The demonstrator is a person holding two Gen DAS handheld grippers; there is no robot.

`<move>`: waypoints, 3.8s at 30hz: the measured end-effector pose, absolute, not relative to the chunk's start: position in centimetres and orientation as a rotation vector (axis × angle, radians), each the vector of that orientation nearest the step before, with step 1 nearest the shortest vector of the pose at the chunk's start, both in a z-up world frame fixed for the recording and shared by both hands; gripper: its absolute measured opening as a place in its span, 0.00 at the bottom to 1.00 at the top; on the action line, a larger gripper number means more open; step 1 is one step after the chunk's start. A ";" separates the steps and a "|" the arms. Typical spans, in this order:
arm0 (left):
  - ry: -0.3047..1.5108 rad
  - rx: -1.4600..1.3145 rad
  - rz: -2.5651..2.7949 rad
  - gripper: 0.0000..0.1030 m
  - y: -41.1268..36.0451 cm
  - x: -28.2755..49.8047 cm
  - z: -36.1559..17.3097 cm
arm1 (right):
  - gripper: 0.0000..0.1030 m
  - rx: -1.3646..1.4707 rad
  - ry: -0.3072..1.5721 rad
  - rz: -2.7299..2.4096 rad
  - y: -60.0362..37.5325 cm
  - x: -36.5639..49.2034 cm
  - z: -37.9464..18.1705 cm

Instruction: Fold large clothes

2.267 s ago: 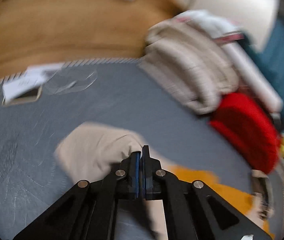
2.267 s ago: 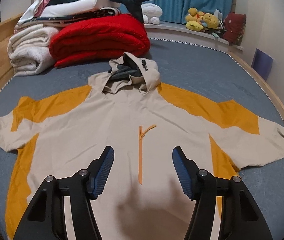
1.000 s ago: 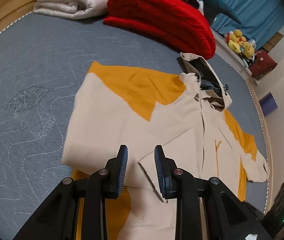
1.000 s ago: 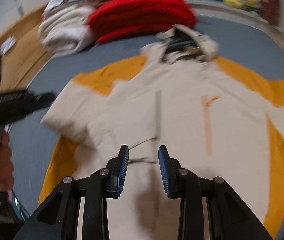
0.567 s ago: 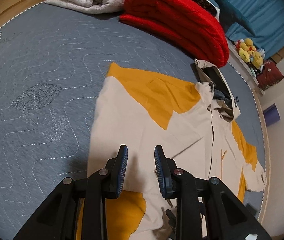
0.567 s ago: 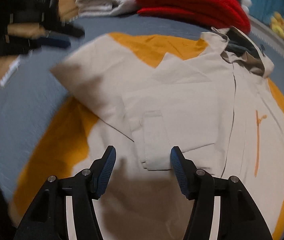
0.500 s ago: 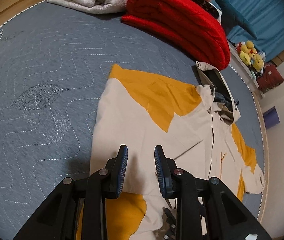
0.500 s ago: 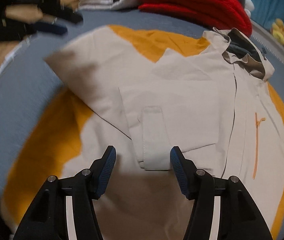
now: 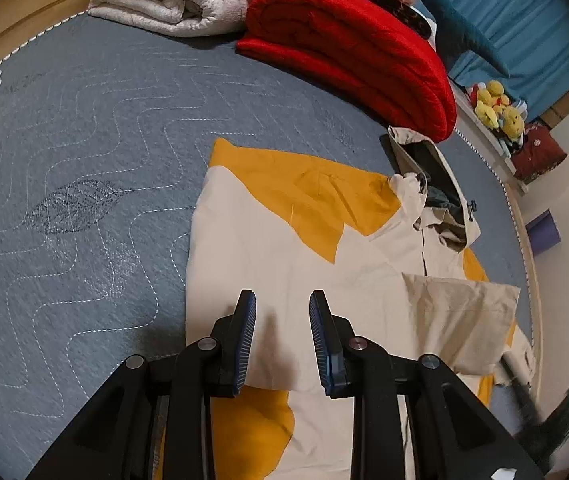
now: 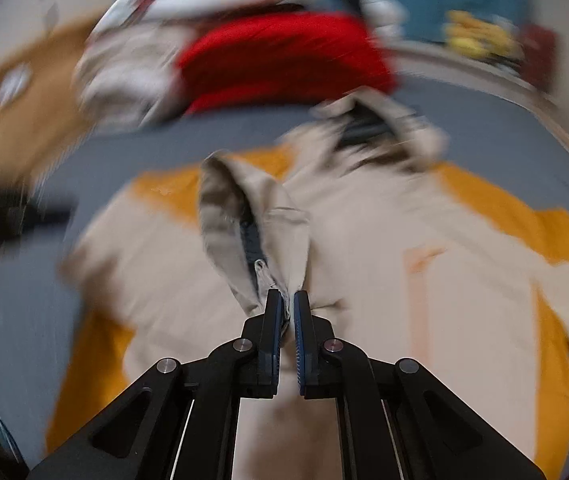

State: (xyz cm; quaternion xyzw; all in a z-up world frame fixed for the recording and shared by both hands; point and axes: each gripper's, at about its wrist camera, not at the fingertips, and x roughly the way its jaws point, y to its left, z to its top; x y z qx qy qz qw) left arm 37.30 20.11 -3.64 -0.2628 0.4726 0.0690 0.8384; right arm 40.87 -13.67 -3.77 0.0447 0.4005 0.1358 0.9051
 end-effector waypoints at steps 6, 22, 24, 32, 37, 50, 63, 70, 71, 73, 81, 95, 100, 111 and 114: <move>1.025 -0.521 0.138 0.24 19.2 37.8 -4.7 | 0.00 0.343 0.819 -0.023 -26.0 43.9 -3.5; 1.044 -0.506 0.139 0.24 19.3 38.4 -5.6 | 0.49 0.684 1.230 0.179 -23.6 46.5 -14.9; 1.040 -0.514 0.148 0.24 19.8 38.4 -5.6 | 0.43 0.692 1.239 0.175 -23.9 46.2 -15.4; 1.041 -0.509 0.151 0.24 19.8 38.3 -5.8 | 0.06 0.586 0.965 0.175 -24.5 45.7 -8.0; 1.042 -0.493 0.155 0.24 19.3 38.4 -6.2 | 0.06 0.499 0.759 0.035 -28.7 44.5 -2.1; 1.204 -0.515 0.079 0.24 16.8 39.6 -12.1 | 0.14 0.457 0.852 -0.226 -34.6 45.2 -4.7; 1.263 -0.425 0.109 0.24 15.1 39.6 -13.6 | 0.31 0.477 1.055 -0.065 -33.1 47.9 -10.6; 1.228 -0.388 0.100 0.24 14.1 39.4 -11.5 | 0.31 0.475 1.157 -0.110 -33.9 47.8 -13.2; 1.215 -0.374 0.093 0.24 13.7 39.2 -10.9 | 0.31 0.470 1.144 -0.114 -33.9 47.7 -12.7; 1.171 -0.325 0.078 0.24 12.9 38.7 -9.4 | 0.31 0.457 1.104 -0.134 -34.3 47.2 -11.1; 1.042 -0.186 -0.020 0.28 8.8 36.1 -4.7 | 0.31 0.462 0.951 -0.184 -37.6 44.7 -5.0; 0.994 -0.101 -0.128 0.32 4.1 34.4 -2.8 | 0.31 0.409 0.795 -0.266 -51.3 39.4 -3.2; 1.006 -0.095 -0.102 0.32 5.0 35.2 -3.9 | 0.16 0.558 0.750 -0.397 -60.0 37.4 -4.9; 1.036 -0.093 -0.048 0.32 6.5 37.9 -6.9 | 0.18 0.765 0.808 -0.422 -68.2 39.0 -11.0; 1.035 -0.098 -0.039 0.32 6.7 38.2 -7.2 | 0.21 0.767 0.810 -0.422 -69.4 39.9 -12.0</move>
